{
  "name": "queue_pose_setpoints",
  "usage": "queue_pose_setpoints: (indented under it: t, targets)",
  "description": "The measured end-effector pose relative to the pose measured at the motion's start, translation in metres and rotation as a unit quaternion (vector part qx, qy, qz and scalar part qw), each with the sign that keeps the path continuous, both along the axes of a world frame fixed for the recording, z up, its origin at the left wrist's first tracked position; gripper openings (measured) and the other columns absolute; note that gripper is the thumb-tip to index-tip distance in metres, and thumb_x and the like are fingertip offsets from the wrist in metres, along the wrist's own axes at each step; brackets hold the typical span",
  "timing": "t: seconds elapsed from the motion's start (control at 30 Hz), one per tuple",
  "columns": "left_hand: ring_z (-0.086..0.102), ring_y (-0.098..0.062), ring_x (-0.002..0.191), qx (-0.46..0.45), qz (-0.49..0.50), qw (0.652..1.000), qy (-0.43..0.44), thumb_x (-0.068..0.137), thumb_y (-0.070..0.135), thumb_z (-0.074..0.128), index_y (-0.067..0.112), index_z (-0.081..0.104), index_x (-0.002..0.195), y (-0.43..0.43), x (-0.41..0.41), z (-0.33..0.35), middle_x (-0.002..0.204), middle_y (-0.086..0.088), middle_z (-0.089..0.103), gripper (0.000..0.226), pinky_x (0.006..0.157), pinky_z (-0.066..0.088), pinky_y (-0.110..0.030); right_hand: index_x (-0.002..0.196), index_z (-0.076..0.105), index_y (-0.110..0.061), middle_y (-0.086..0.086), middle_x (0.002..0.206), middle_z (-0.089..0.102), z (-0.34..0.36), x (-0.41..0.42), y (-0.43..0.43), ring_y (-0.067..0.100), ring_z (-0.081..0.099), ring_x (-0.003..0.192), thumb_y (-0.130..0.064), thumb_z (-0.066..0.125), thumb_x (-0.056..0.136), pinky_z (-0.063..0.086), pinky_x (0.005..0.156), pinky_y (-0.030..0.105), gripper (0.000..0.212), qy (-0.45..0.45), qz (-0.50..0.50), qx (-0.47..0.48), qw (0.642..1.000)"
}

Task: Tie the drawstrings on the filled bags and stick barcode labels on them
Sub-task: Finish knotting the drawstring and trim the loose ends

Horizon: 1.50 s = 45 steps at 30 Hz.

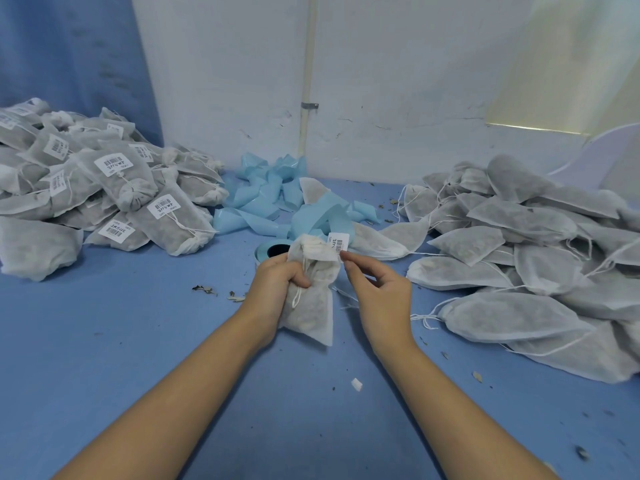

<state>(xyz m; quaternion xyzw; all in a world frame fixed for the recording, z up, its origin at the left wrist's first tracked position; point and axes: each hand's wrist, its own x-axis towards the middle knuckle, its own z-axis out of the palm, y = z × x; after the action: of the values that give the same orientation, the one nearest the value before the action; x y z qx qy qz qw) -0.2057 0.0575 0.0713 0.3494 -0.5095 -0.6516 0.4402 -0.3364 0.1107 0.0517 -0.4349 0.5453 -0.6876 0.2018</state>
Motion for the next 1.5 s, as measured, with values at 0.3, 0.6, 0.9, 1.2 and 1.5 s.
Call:
queue_pose_setpoints:
  t: [0.3,0.6,0.9,1.2,1.5]
  targets:
    - [0.055,-0.014,0.051,-0.013,0.002,1.0,0.016,0.046,0.003,0.048,0.007,0.055,0.062,-0.002,0.0,0.0,0.056,-0.002,0.057,0.018,0.052,0.041,-0.022,0.122,0.056,-0.031,-0.007,0.099,0.073,-0.001,0.0,-0.002,0.007,0.066,0.078,-0.013,0.064,0.09,0.048,0.067,0.011,0.037,-0.047,-0.028,0.0,0.999]
    - [0.043,-0.008,0.047,-0.072,-0.021,0.993,-0.087,0.042,0.008,0.047,0.012,0.042,0.053,-0.002,0.003,-0.002,0.049,0.005,0.044,0.012,0.043,0.034,-0.015,0.081,0.072,-0.027,-0.014,0.081,0.071,-0.001,-0.008,-0.004,0.0,0.058,0.072,-0.022,0.074,0.082,0.045,0.066,0.011,0.006,-0.043,-0.027,0.056,0.997]
    - [0.061,-0.021,0.087,-0.053,0.075,0.995,0.039,0.078,-0.003,0.059,0.016,0.062,0.089,-0.005,-0.002,0.001,0.088,-0.003,0.065,0.022,0.081,0.047,-0.035,0.08,0.068,-0.016,-0.011,0.07,0.067,0.009,-0.005,0.001,-0.001,0.059,0.065,-0.009,0.071,0.084,0.045,0.063,0.009,0.008,-0.153,-0.048,0.008,0.987]
    - [0.068,-0.02,0.095,-0.062,0.12,0.985,0.103,0.084,-0.005,0.061,0.021,0.063,0.098,-0.011,-0.001,0.003,0.098,-0.001,0.072,0.03,0.089,0.053,-0.04,0.079,0.062,-0.01,-0.002,0.065,0.061,0.022,0.009,0.002,0.009,0.05,0.054,-0.011,0.067,0.067,0.044,0.052,0.016,0.013,-0.426,0.192,0.0,0.884]
    - [0.068,-0.007,0.073,-0.115,0.1,0.985,0.084,0.085,-0.005,0.061,0.02,0.06,0.094,-0.005,-0.005,0.004,0.078,0.009,0.072,0.027,0.062,0.053,-0.02,0.081,0.065,-0.01,0.0,0.067,0.062,0.013,0.006,0.002,0.009,0.049,0.054,-0.004,0.066,0.083,0.038,0.058,0.021,0.006,-0.228,0.157,0.08,0.958]
